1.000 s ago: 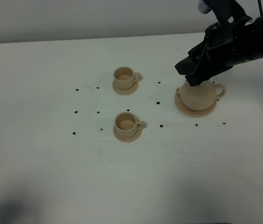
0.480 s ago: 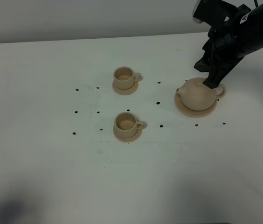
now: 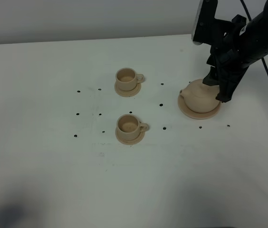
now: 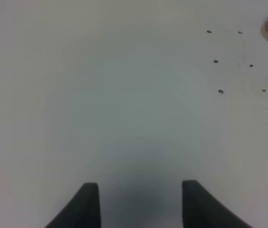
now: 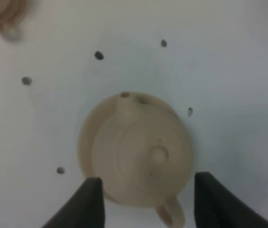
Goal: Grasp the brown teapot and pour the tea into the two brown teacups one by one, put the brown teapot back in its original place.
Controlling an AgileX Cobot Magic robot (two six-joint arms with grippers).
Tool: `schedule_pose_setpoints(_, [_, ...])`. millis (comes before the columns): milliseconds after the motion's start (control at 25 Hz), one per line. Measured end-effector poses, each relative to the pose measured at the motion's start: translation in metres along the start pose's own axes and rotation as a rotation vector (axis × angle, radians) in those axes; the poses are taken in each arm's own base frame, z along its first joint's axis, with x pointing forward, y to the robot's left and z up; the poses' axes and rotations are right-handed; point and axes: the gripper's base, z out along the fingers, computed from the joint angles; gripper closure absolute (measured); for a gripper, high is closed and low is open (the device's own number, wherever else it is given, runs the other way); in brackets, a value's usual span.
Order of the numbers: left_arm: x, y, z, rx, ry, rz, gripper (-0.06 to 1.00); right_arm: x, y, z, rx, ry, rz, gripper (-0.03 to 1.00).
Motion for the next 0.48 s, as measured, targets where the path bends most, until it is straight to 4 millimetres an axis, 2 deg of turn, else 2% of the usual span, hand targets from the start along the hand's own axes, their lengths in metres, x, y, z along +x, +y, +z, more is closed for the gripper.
schedule_pose_setpoints(280, [0.000, 0.000, 0.000, 0.000, 0.000, 0.002, 0.52, 0.014, 0.002, 0.014, -0.088, 0.092, -0.116, 0.55])
schedule_pose_setpoints(480, [0.000, 0.000, 0.000, 0.000, 0.000, 0.002, 0.52, 0.026, -0.007, 0.014, -0.086, 0.092, -0.195, 0.55])
